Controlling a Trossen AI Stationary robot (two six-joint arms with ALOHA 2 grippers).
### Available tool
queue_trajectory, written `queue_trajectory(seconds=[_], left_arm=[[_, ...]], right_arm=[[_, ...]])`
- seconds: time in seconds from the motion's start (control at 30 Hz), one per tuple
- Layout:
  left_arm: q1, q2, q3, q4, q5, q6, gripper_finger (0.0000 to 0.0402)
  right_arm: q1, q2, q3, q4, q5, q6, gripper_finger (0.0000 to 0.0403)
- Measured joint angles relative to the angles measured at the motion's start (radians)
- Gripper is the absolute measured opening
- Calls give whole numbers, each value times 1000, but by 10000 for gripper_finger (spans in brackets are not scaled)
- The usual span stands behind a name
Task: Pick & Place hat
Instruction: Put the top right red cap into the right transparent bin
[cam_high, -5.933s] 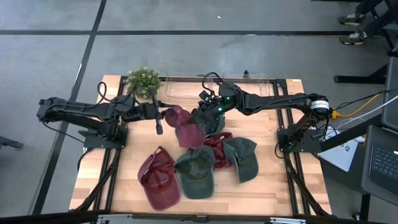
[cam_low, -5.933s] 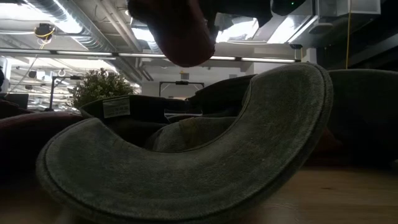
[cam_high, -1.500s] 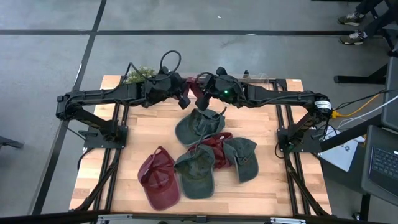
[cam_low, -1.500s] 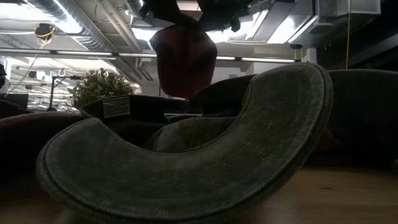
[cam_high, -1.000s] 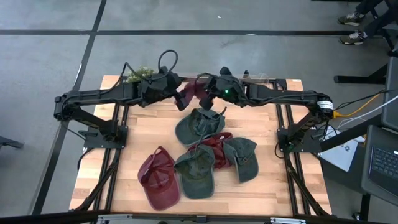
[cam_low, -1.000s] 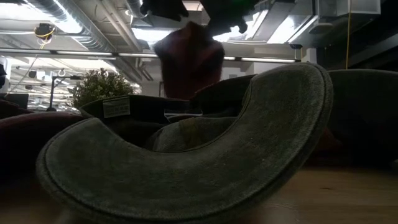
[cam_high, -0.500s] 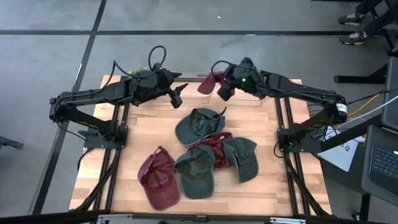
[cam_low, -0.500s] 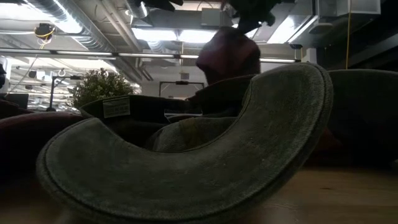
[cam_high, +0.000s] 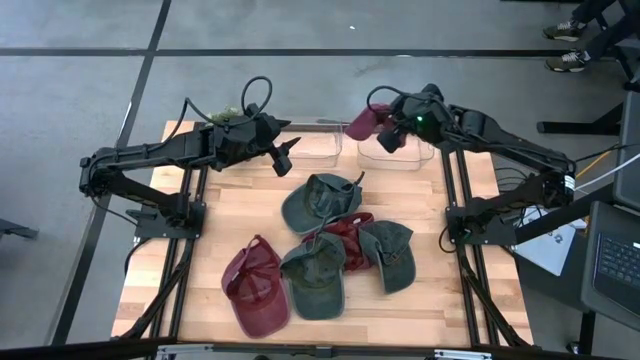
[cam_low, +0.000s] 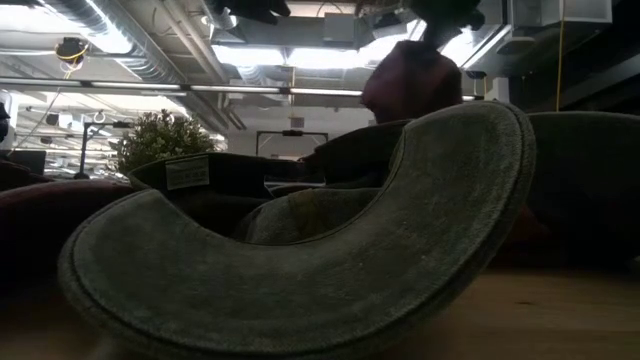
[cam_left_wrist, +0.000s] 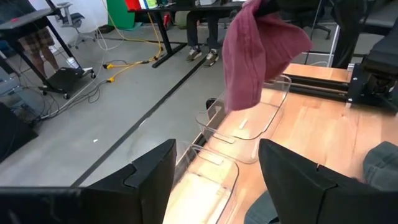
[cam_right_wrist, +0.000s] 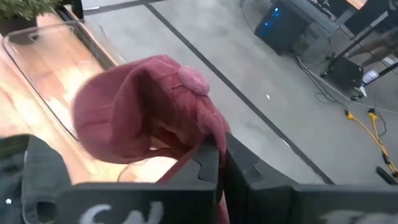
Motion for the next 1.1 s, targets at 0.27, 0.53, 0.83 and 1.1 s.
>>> queue_trajectory(seconds=[0.27, 0.53, 0.83, 1.1], left_arm=[[0, 0, 0, -4, 0, -1, 220], [0, 0, 0, -4, 0, -1, 221], [0, 0, 0, -4, 0, 0, 215], [0, 0, 0, -4, 0, 0, 218]], right_arm=[[-38, -93, -180, 74, -1, 18, 5], [-86, -201, -349, 145, -33, -32, 5], [-121, -292, -471, 235, -142, -49, 5], [-122, -293, -529, 261, -141, -124, 5]])
